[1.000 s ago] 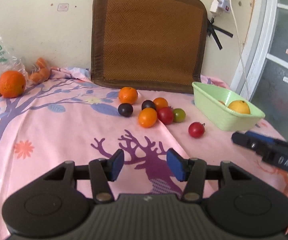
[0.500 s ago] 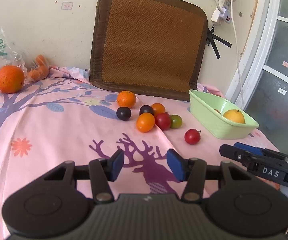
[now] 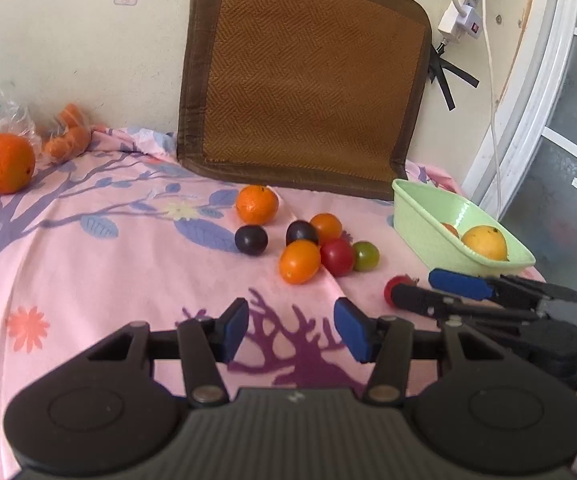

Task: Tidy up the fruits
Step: 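Grasp an orange cherry tomato with the left gripper while the right grasps a red tomato, then carry both tomatoes over the green basket with both grippers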

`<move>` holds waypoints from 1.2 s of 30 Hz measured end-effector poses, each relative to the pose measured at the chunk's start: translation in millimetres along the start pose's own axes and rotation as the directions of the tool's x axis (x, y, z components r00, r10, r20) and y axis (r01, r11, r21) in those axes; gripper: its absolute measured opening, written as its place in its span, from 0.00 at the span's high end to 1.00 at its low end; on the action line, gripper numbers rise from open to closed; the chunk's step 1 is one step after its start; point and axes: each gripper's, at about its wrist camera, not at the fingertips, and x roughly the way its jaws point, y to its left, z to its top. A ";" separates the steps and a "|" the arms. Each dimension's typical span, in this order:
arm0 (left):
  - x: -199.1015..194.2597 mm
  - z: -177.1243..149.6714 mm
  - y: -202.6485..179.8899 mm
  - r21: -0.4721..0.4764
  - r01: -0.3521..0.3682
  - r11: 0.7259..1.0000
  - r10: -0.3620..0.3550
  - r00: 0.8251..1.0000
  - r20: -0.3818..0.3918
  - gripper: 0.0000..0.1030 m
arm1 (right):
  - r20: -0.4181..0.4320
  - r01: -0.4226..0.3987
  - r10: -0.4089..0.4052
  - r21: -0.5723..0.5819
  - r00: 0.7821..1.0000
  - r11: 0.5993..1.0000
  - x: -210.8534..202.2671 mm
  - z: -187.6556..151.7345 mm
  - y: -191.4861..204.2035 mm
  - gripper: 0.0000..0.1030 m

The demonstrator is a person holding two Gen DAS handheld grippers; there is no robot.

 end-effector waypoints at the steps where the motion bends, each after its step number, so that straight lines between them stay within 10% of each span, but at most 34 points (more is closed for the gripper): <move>1: 7.0 7.8 -2.0 0.014 -0.001 1.000 0.001 1.000 0.001 0.53 | -0.011 -0.008 0.008 0.005 1.000 1.000 1.9 0.6 -0.9 0.48; 9: 61.7 20.7 -18.9 0.113 -0.026 0.993 0.035 0.996 -0.079 0.66 | -0.061 -0.044 0.044 0.006 0.997 0.999 8.9 1.0 -0.3 0.65; 18: 35.1 12.5 -24.0 0.074 0.035 0.997 -0.030 0.997 -0.064 0.71 | 0.017 -0.059 0.059 0.004 0.998 0.998 -13.4 -3.1 -5.1 0.66; 26: 20.7 38.0 -79.1 0.103 0.204 0.974 -0.202 0.979 -0.025 0.71 | 0.236 0.114 -0.120 0.039 0.964 0.993 -59.4 0.5 -42.7 0.66; 36: 103.5 79.5 -139.4 0.082 0.271 0.959 -0.262 0.959 -0.107 0.70 | 0.217 0.164 -0.175 0.064 0.960 0.984 -42.5 1.8 -81.2 0.63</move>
